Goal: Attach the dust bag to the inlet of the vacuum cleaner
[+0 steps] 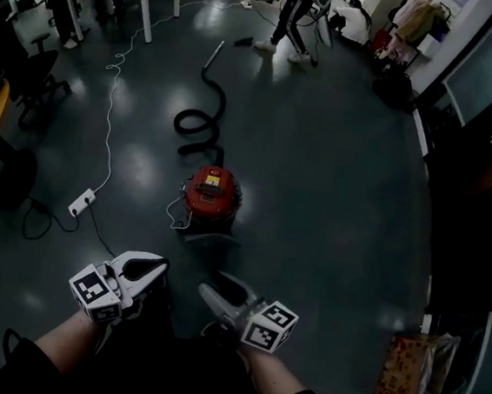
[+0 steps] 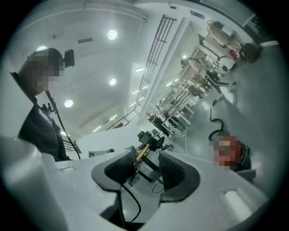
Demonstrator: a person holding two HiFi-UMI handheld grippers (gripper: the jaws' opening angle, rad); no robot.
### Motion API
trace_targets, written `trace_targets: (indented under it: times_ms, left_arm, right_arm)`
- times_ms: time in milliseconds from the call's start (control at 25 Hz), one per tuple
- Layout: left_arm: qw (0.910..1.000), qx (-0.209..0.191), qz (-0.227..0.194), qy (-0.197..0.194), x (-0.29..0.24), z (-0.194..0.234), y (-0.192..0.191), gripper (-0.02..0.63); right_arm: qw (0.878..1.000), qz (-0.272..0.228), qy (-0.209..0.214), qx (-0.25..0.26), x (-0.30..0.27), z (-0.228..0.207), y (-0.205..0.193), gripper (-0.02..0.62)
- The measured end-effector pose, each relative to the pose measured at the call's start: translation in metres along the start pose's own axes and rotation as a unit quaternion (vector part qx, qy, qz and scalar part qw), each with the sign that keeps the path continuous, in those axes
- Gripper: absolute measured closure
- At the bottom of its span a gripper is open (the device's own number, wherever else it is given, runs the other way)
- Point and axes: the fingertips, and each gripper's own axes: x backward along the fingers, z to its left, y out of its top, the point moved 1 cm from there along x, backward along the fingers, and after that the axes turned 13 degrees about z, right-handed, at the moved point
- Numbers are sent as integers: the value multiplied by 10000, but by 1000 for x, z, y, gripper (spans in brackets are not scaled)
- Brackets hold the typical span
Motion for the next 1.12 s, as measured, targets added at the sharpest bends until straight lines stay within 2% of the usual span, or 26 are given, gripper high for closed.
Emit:
trace_targets:
  times_ms: [120,200,360,520,720,880,1000,1120]
  left_arm:
    - [9999,-26,50,131,4,-33,-3,604]
    - [9999,-53,-60,127,13,-53,6,604]
    - [9995,-155,-264,-33,39,-84,11,604]
    - [9988,-366,-283,-154,65,-98,1,604]
    - [9969,-686,-345,-185,95,-116,0,604]
    - [9947,-895,-366,-353,105,-122,1,604]
    - [9924,-1076,-409,-440,107,-130,7,604]
    - [9909,-1193,-424,-449,111,-131,14,604]
  right_arm:
    - [9999,-82,55,30,23,14,-9,448]
    - [9999,-94,83,70,30,32,-15,479]
    - [9985,-4,165,519,26,74,-27,519]
    - [9952,-115,-159,962,15,110,-37,591]
    - [9769,43,-778,1988,-4,149,-40,599]
    - [9595,-61,-1170,2560,-15,169,-35,598]
    - [9500,-150,-1374,2799,-11,178,-33,598]
    - [9472,-274,-1434,2856,-10,182,-30,598]
